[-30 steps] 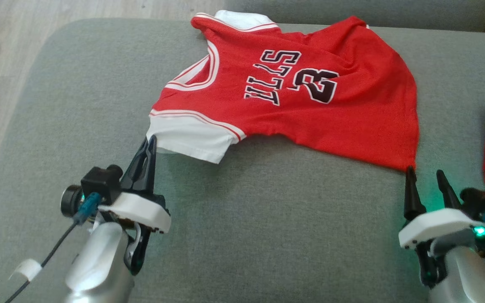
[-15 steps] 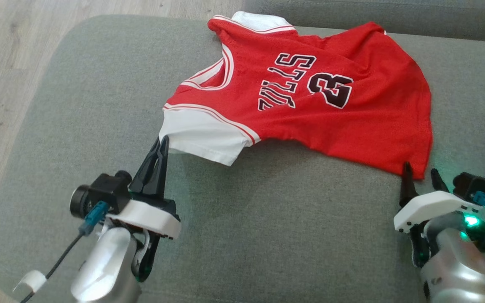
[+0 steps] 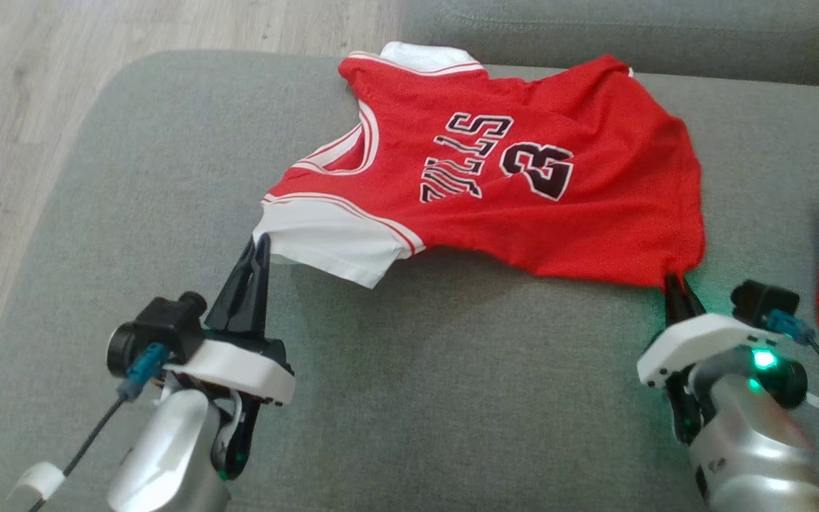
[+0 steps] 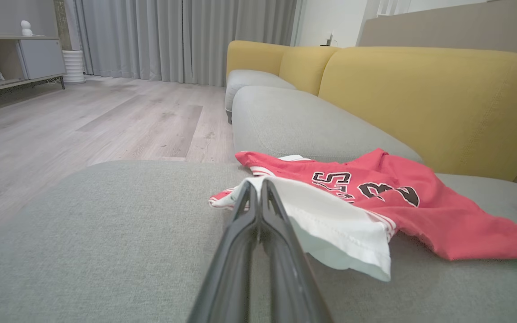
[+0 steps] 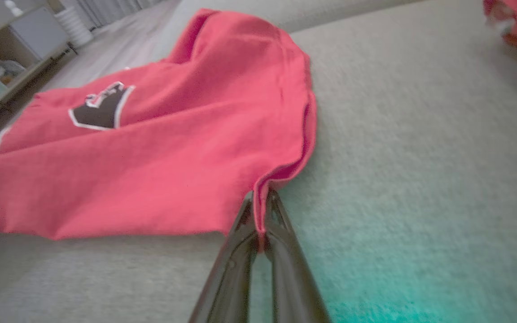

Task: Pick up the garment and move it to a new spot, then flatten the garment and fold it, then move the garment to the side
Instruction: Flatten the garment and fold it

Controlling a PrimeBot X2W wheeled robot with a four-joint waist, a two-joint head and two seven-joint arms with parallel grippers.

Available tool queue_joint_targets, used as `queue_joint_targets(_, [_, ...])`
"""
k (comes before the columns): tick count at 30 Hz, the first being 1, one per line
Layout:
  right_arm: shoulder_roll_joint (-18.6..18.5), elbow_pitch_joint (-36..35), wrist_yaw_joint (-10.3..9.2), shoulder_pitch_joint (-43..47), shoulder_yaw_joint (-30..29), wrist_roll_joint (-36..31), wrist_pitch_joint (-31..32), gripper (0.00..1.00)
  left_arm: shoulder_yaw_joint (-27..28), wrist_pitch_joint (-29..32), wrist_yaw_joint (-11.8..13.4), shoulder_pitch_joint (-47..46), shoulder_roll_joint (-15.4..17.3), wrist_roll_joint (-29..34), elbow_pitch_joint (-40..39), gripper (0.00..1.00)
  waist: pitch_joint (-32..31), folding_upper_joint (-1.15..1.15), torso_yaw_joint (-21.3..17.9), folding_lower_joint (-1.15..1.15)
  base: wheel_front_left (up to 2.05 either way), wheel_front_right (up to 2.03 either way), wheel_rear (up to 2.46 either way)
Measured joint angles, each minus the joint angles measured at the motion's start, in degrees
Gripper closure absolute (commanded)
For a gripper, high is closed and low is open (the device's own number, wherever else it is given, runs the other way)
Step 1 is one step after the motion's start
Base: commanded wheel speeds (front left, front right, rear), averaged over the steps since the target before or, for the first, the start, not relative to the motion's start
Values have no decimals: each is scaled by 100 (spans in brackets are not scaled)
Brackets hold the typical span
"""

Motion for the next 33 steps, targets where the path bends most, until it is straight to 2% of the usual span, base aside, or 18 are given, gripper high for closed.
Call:
queue_joint_targets(5, [76,-1116,0,191,267,152,16,100,140,51,-5,-4,26,-175,-130,100,-165,0,-70,0,0,0,0])
queue_joint_targets(8, [70,-1836,0,191,349,145,16,100,369,151,-13,-75,1,-530,-294,100,-293,0,-90,-1,0,0,0])
queue_joint_targets(14, [75,-3259,0,179,482,-5,86,100,588,364,2,-695,77,-631,-907,100,-617,0,-123,0,0,0,0])
queue_joint_targets(23, [-265,-5737,0,213,555,-18,1021,100,891,978,183,-1367,304,-910,-2486,100,-909,0,-161,-1,0,0,0])
queue_joint_targets(27, [-326,-6783,0,438,475,-7,1521,100,1103,1348,274,-1494,353,-1235,-3232,100,-875,0,-187,-1,0,0,0])
queue_joint_targets(33, [-313,-7480,0,677,257,-68,2249,100,1329,1813,344,-1575,732,-1322,-3497,100,-608,0,-244,-1,0,0,0])
